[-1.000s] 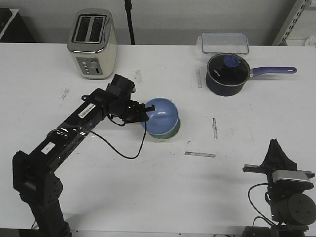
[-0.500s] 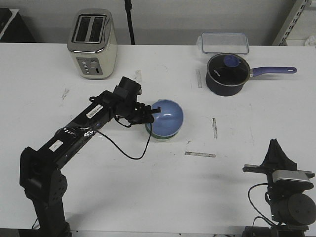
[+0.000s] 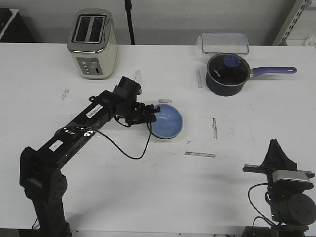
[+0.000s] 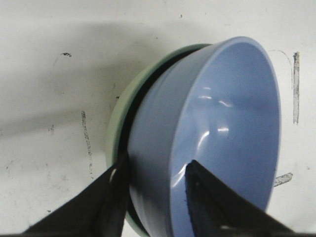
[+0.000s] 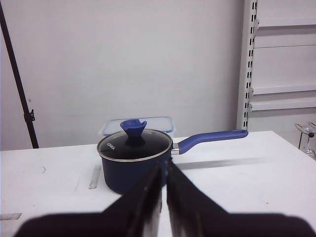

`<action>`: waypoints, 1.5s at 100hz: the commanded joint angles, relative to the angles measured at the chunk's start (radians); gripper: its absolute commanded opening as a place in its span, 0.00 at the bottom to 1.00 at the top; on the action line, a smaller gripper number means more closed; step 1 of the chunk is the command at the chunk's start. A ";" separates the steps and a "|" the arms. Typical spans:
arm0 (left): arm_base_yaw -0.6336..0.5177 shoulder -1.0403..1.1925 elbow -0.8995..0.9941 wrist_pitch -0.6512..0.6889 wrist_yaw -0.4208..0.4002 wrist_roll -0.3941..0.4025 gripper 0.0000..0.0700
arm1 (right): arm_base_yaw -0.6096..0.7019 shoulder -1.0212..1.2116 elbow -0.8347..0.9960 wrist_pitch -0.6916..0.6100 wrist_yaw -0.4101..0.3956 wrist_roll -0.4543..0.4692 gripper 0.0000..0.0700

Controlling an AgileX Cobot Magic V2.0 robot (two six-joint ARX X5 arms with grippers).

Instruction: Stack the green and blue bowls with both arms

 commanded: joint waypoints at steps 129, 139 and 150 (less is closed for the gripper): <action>0.101 -0.181 -0.035 0.004 -0.177 0.303 0.04 | 0.001 -0.002 0.002 0.010 0.000 0.013 0.01; 0.120 -0.230 -0.092 0.074 -0.203 0.332 0.04 | 0.001 -0.002 0.002 0.010 0.000 0.013 0.01; 0.145 -0.294 -0.177 0.177 -0.214 0.372 0.04 | 0.001 -0.002 0.002 0.010 0.000 0.013 0.01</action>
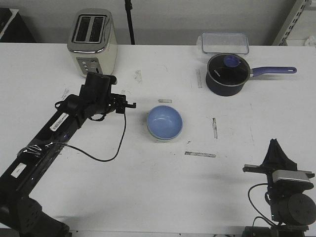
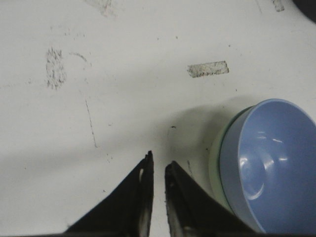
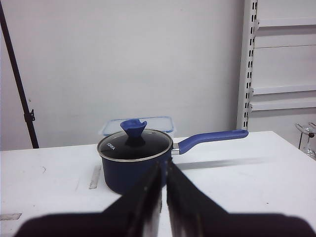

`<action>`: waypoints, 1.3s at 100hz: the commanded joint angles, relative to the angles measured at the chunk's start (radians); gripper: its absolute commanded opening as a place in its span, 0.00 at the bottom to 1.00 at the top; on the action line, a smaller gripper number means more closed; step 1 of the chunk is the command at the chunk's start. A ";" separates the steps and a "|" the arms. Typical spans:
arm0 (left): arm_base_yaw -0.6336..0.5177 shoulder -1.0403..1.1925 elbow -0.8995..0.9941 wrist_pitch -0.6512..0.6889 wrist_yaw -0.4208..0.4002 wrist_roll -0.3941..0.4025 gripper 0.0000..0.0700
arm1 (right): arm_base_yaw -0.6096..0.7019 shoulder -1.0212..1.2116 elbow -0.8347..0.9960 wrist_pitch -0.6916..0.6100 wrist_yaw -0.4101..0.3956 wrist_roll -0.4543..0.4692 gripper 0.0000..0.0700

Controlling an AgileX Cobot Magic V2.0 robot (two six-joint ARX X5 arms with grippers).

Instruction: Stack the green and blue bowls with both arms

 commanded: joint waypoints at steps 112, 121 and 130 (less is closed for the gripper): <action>0.322 -1.098 -1.059 0.755 -0.084 0.229 0.00 | 0.001 -0.002 0.002 0.010 0.000 0.013 0.01; 0.328 -1.162 -1.097 0.744 -0.084 0.213 0.00 | 0.001 -0.002 0.002 0.010 0.000 0.013 0.01; 0.331 -1.228 -1.143 0.745 -0.093 0.165 0.00 | 0.001 -0.002 0.002 0.010 0.000 0.013 0.01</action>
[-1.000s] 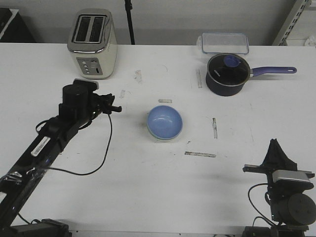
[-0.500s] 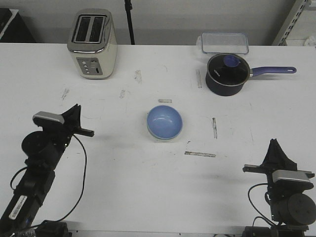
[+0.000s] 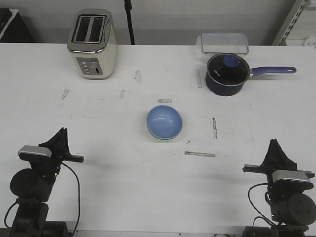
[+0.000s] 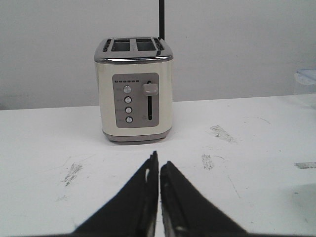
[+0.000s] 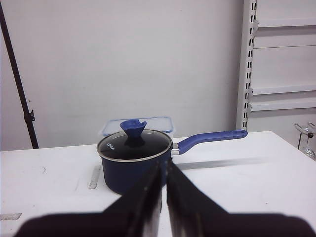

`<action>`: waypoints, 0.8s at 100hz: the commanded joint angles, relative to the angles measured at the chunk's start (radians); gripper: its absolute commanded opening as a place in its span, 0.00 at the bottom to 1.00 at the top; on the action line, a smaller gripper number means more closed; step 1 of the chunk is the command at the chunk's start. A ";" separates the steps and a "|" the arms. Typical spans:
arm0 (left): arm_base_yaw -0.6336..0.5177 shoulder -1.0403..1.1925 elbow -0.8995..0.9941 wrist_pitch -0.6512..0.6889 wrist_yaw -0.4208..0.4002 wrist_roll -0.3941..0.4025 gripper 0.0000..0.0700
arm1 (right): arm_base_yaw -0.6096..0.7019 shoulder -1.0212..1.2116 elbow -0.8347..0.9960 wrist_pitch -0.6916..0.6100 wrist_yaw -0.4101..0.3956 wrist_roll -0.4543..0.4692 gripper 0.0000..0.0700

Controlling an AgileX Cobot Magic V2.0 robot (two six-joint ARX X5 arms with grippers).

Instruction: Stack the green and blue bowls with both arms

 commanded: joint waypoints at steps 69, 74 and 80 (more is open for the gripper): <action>0.003 -0.225 -0.063 -0.043 -0.023 -0.054 0.00 | 0.001 -0.002 0.002 0.010 0.000 0.013 0.01; 0.003 -0.225 -0.063 -0.043 -0.023 -0.054 0.00 | 0.001 -0.002 0.002 0.010 0.000 0.013 0.01; 0.003 -0.225 -0.063 -0.043 -0.023 -0.054 0.00 | 0.001 -0.002 0.002 0.010 0.000 0.013 0.01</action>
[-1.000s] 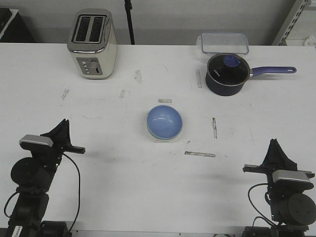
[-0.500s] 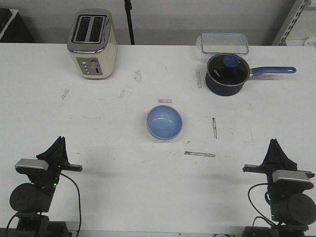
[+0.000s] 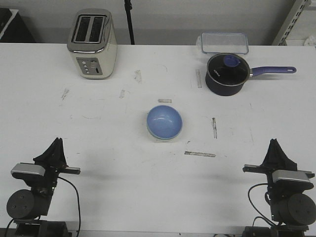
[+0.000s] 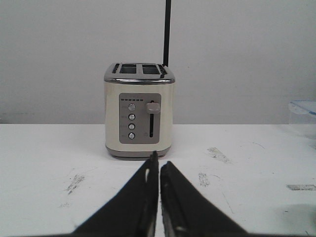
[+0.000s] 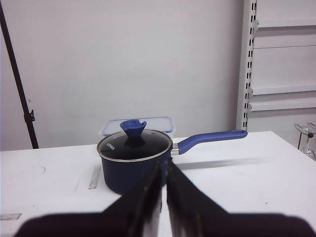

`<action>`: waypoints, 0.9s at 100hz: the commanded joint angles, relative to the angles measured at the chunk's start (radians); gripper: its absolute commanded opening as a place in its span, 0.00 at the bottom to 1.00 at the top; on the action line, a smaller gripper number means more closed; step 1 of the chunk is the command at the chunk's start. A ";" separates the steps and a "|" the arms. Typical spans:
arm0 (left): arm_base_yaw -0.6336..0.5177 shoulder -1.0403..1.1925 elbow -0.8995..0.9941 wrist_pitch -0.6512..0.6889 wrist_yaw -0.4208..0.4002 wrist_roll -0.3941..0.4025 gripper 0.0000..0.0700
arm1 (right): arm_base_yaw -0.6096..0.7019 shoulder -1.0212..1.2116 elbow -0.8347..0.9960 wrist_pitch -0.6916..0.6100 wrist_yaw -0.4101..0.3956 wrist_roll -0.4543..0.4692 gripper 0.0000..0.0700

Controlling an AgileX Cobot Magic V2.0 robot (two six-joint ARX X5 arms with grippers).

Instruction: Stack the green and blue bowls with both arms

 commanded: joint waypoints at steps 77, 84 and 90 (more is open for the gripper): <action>0.020 -0.218 -0.257 0.050 -0.026 -0.003 0.00 | 0.002 -0.002 0.002 0.010 0.000 0.013 0.01; 0.020 -0.218 -0.274 0.061 -0.026 -0.004 0.00 | 0.002 -0.002 0.002 0.010 0.000 0.013 0.01; 0.019 -0.218 -0.292 0.071 -0.026 -0.003 0.00 | 0.002 -0.002 0.002 0.010 0.000 0.013 0.01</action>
